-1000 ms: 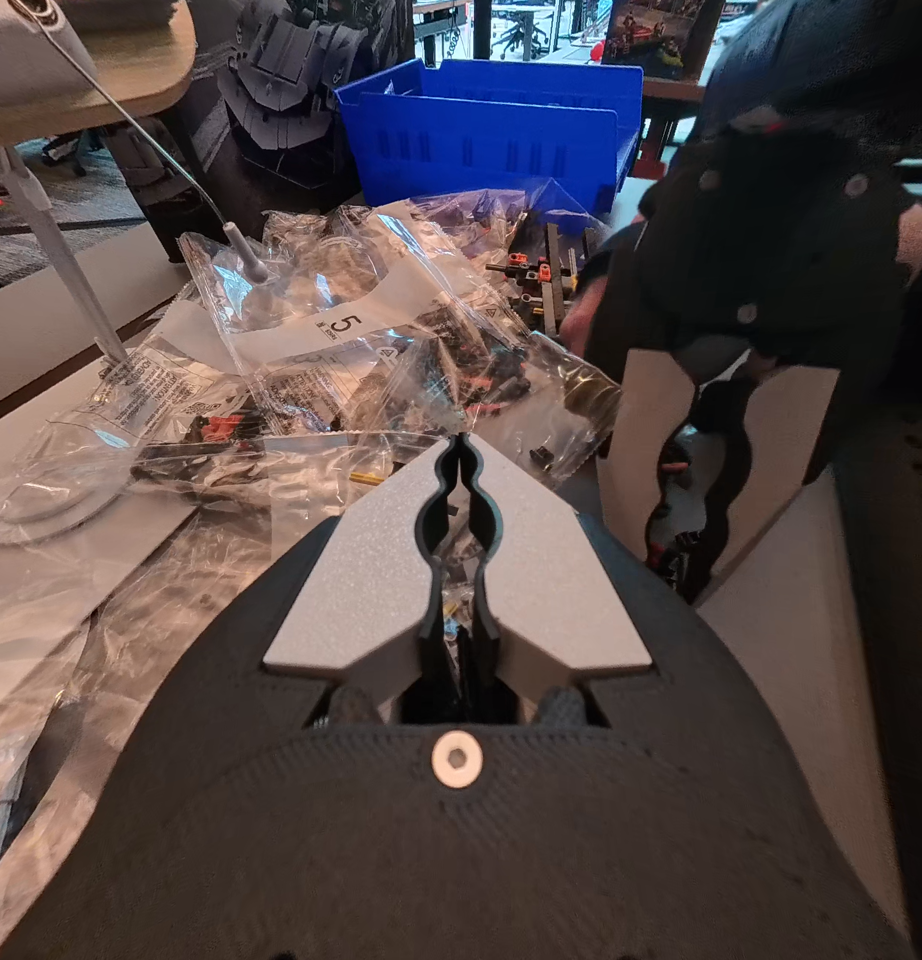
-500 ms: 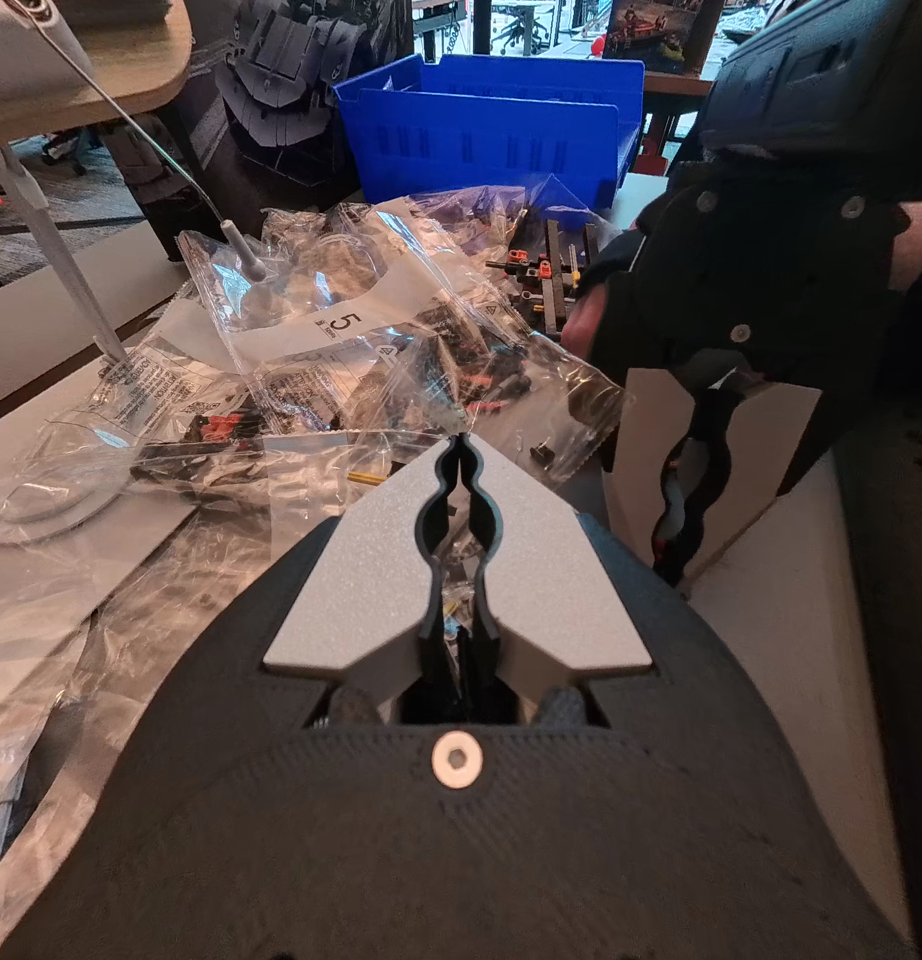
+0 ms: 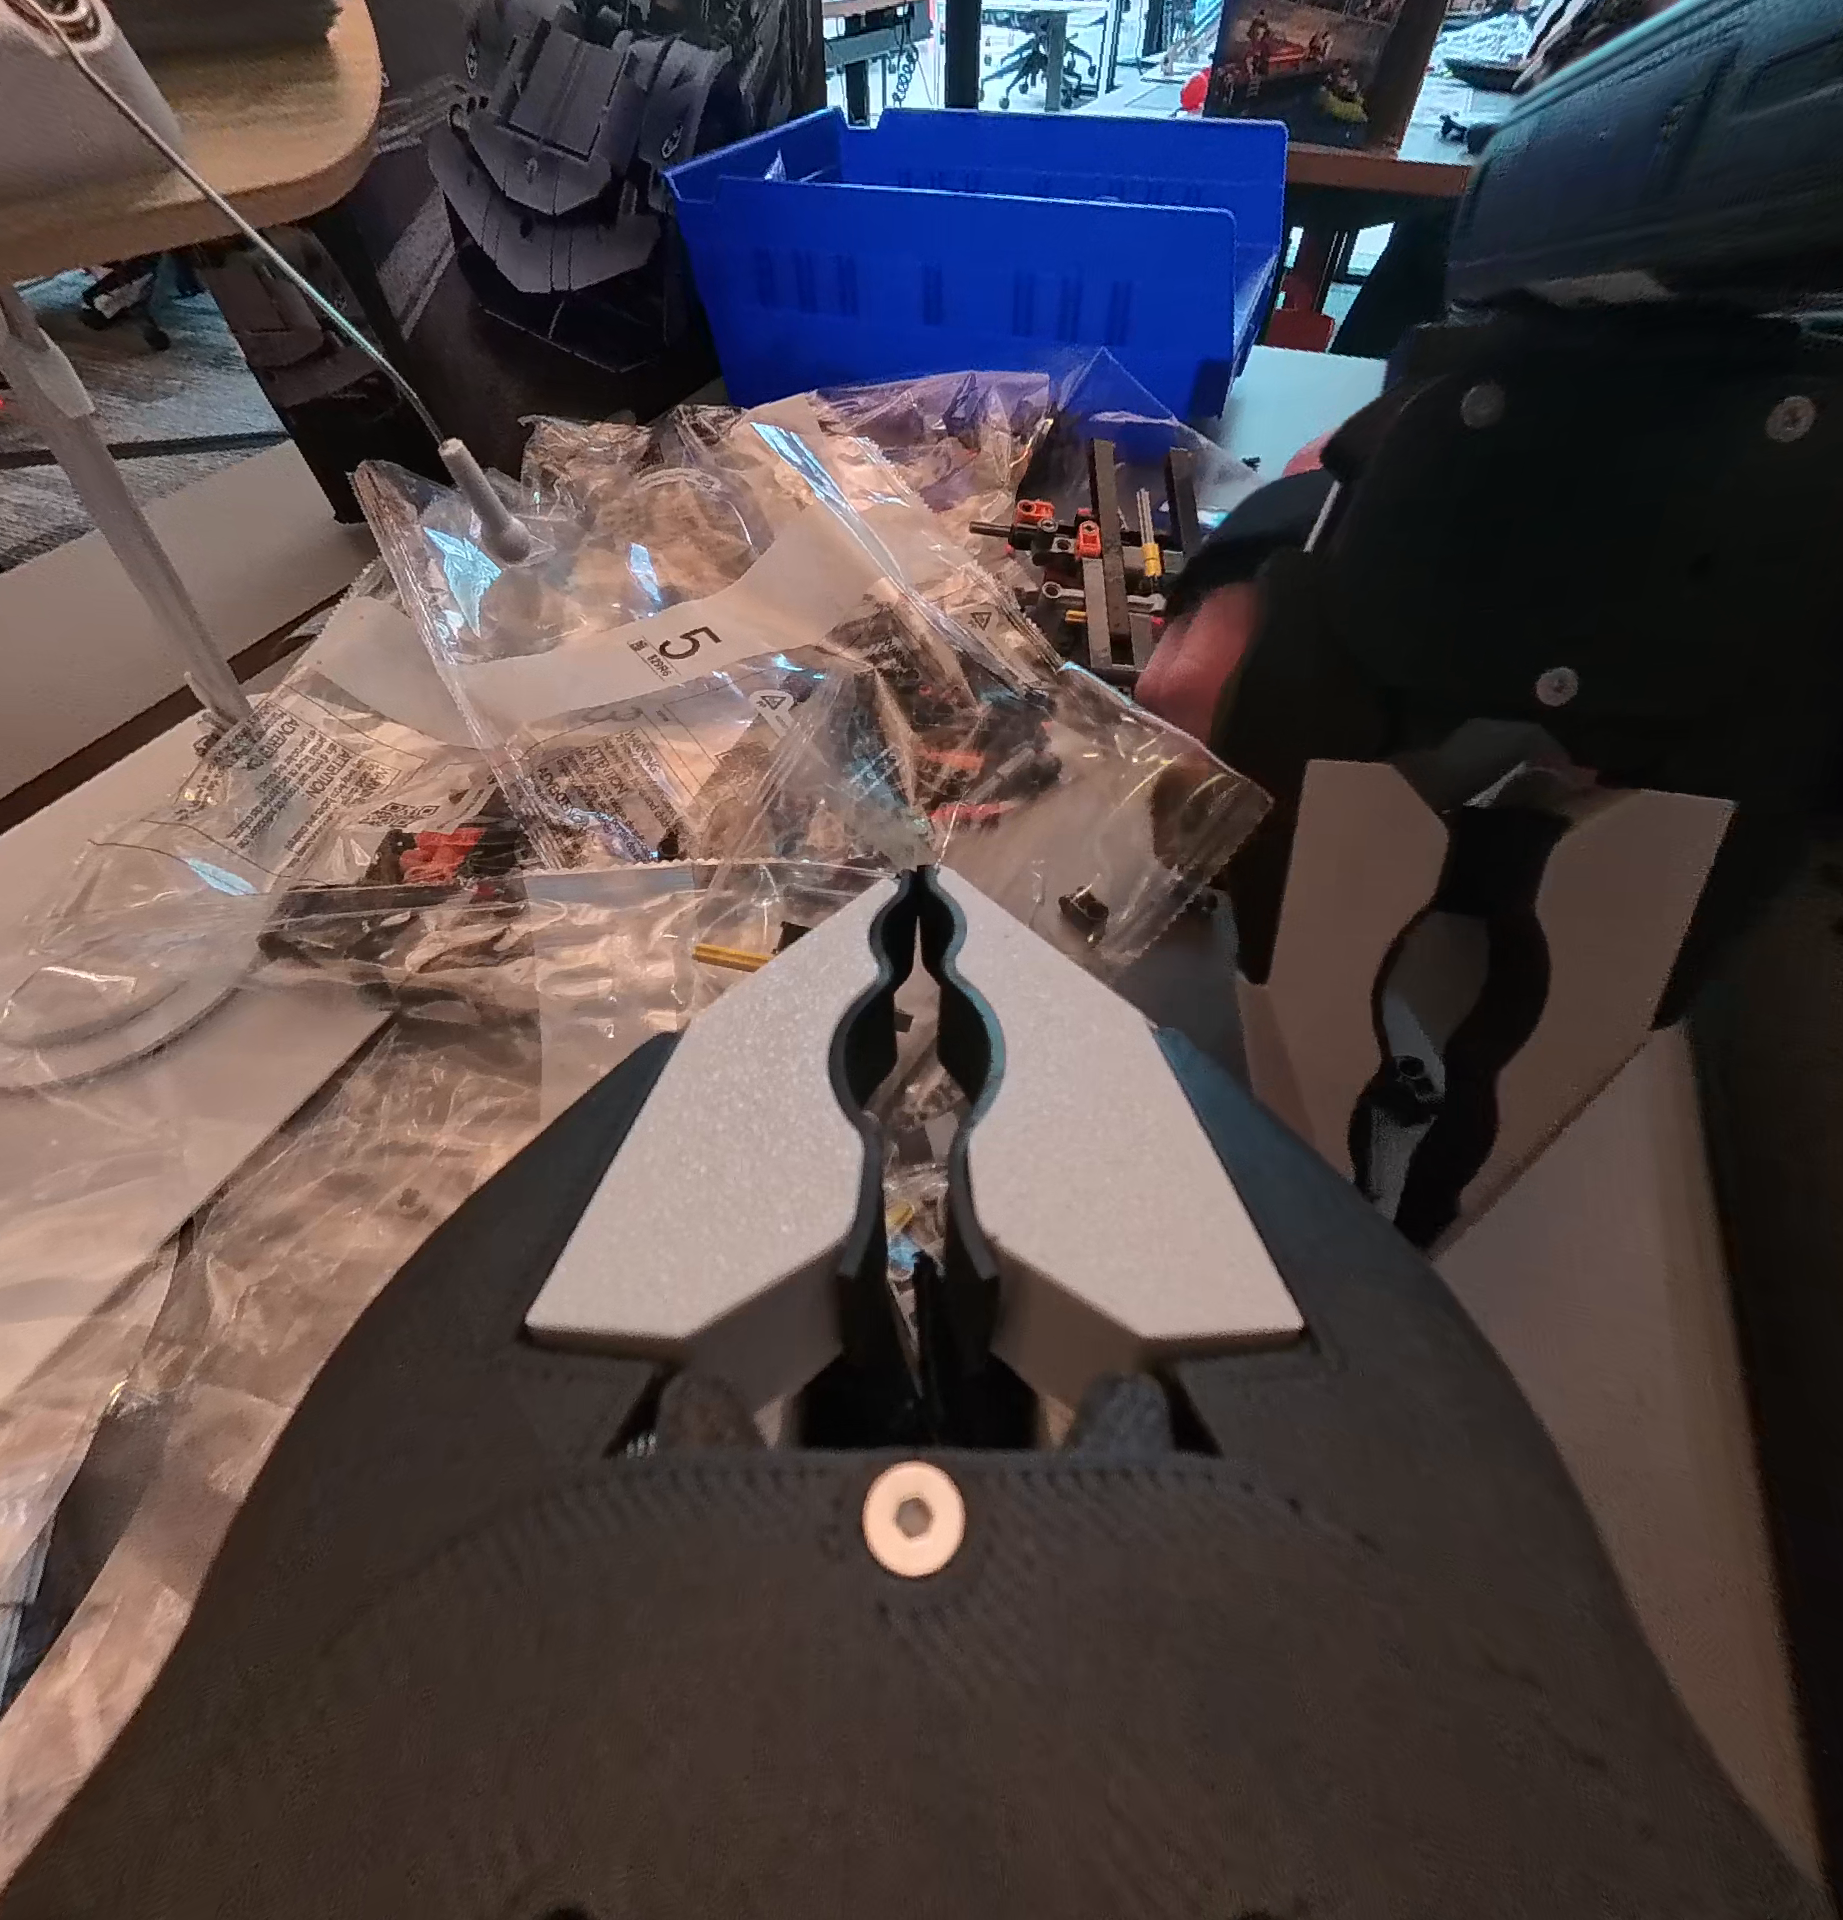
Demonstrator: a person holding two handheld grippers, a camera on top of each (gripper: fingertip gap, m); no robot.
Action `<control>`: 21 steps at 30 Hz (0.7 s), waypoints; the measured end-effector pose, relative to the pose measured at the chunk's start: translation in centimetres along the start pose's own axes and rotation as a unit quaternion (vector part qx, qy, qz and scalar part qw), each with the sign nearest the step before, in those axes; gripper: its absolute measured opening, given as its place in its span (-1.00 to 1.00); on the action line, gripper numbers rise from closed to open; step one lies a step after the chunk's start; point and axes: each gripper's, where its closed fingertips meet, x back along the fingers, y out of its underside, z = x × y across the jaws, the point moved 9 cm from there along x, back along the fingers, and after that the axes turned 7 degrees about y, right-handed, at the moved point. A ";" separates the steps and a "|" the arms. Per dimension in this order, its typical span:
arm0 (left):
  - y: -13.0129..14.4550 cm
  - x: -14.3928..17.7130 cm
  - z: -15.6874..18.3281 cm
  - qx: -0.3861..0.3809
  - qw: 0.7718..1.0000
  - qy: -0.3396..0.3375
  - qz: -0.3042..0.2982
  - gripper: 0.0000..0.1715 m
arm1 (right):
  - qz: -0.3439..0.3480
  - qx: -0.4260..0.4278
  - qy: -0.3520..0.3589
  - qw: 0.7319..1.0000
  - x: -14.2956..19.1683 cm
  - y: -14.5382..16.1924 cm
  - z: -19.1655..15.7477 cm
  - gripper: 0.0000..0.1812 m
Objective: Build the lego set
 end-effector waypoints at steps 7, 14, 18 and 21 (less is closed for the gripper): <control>0.0 0.0 0.0 0.000 1.000 0.000 -0.001 -1.00 | 0.006 0.012 -0.003 1.000 -0.4 -0.4 -0.4 -0.89; 0.0 -0.1 0.0 0.000 1.000 -0.001 -0.002 -1.00 | 0.042 0.047 -0.007 0.998 -1.4 -2.7 -1.8 -0.85; 0.1 -0.1 -0.1 0.001 1.000 -0.001 -0.002 -1.00 | 0.034 0.062 -0.013 0.997 -2.7 -3.3 -2.4 -0.85; 0.1 -0.1 -0.1 0.001 1.000 -0.002 -0.002 -1.00 | 0.016 0.068 -0.013 0.997 -3.6 -3.2 -2.6 -0.88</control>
